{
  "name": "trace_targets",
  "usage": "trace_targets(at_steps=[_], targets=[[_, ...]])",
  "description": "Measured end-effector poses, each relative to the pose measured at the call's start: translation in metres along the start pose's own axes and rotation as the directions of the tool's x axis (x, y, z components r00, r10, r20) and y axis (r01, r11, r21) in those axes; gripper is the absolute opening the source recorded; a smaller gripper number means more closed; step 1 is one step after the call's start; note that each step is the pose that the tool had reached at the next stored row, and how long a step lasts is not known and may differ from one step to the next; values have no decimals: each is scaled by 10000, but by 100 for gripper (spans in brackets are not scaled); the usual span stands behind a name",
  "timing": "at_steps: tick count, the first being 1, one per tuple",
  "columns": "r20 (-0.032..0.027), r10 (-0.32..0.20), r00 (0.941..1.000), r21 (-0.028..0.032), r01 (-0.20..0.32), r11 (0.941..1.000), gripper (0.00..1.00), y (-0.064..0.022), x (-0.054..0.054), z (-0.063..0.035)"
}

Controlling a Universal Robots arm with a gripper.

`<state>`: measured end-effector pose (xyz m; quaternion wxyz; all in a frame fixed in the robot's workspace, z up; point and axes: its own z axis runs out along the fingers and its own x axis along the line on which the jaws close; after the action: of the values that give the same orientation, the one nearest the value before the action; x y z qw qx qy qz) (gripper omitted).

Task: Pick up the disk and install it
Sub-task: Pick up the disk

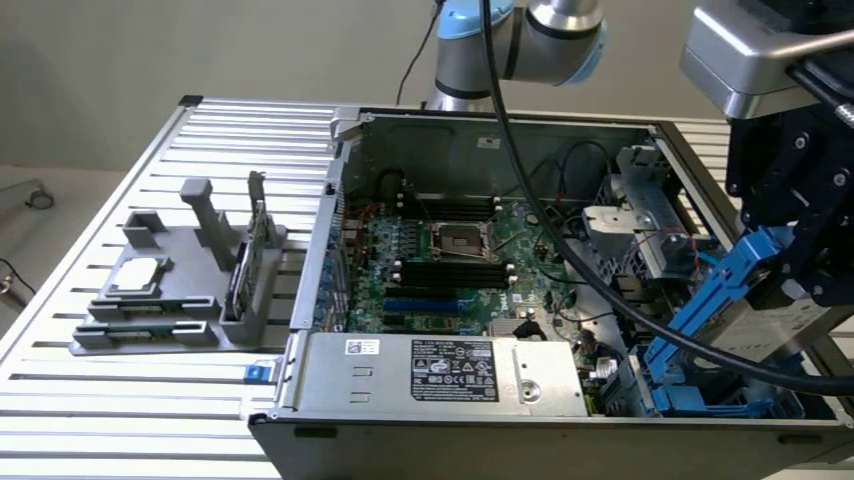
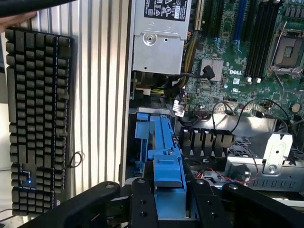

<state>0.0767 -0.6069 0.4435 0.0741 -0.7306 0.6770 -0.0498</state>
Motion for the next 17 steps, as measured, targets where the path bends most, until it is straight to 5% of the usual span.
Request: trace_targets(at_steps=[17], targets=[[18, 84, 10000, 4, -84, 10000, 33, -18, -36, 72]])
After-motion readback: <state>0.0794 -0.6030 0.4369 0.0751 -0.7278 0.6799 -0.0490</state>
